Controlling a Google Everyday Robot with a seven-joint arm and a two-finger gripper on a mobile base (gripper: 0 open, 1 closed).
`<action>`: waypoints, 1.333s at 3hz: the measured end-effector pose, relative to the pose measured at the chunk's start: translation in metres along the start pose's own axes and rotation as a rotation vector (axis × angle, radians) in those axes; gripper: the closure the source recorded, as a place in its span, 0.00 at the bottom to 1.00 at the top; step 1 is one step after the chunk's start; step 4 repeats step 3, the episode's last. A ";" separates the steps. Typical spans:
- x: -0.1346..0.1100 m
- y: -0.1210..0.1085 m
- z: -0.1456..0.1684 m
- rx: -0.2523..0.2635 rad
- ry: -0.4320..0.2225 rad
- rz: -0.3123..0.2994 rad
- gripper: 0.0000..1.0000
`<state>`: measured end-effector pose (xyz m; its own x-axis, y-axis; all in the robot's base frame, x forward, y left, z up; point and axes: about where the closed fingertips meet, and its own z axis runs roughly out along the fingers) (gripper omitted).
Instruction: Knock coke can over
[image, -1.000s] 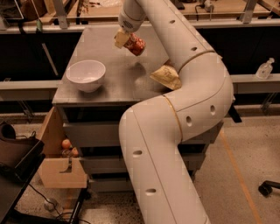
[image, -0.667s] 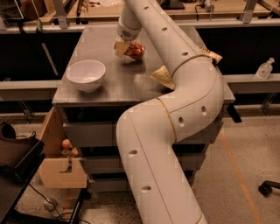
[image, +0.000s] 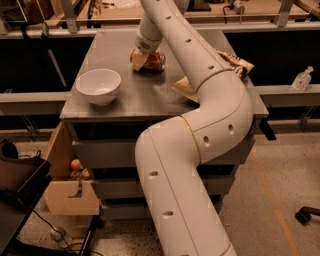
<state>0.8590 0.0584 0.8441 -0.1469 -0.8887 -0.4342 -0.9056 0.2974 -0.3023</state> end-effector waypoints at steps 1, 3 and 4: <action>-0.001 0.004 -0.005 0.000 0.000 0.000 0.35; -0.003 0.004 -0.004 -0.004 0.002 0.000 0.00; -0.003 0.004 -0.004 -0.004 0.002 0.000 0.00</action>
Offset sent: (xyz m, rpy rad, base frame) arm -0.0031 0.0002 0.0043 0.0000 -0.0003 0.0000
